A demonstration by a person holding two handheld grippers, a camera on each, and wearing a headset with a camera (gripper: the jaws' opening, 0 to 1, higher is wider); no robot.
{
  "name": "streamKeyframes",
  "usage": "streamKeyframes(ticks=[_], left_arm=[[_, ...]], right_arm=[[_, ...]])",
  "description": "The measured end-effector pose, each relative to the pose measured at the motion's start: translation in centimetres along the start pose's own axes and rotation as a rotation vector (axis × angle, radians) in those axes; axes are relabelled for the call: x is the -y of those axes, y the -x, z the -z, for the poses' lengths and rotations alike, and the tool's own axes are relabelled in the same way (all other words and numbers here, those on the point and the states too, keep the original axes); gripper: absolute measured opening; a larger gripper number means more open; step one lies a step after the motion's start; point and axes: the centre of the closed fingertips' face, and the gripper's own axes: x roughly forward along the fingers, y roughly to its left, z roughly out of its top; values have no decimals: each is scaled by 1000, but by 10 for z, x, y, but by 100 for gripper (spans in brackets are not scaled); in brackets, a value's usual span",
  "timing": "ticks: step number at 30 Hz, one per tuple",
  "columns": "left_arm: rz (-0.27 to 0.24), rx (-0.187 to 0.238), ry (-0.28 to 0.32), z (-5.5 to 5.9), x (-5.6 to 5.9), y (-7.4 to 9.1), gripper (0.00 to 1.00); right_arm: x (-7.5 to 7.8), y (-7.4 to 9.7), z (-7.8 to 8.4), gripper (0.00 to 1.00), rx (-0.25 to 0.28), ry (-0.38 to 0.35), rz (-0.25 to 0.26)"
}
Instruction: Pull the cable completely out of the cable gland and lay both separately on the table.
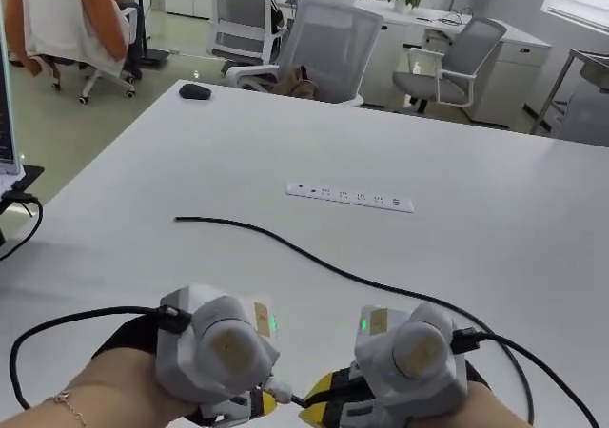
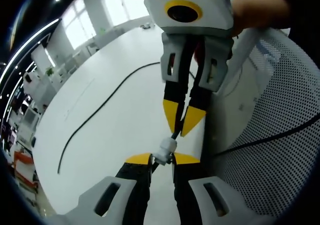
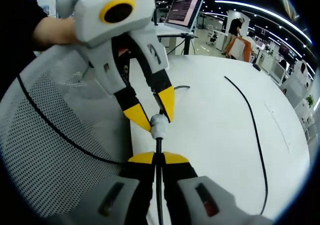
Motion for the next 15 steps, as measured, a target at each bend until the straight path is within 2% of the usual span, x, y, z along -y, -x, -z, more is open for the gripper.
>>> streamKeyframes(ticks=[2,5,10,12,15], left_arm=[[-6,-4,-1,1,-1,0,17],[-27,-17,4,5,-7,1,17],[-43,-25,16,8,-11,3,17],[-45,-30,14,8,-11,3,17],[-43,-31,18,9,-11,2,17]], right_arm=[[3,0,4,3,-18,-3,11],[10,2,16,3,-84,29,54],[17,3,28,3,-129,9,82],[24,5,42,3,-197,-9,113],[32,10,60,3,-273,-39,152]])
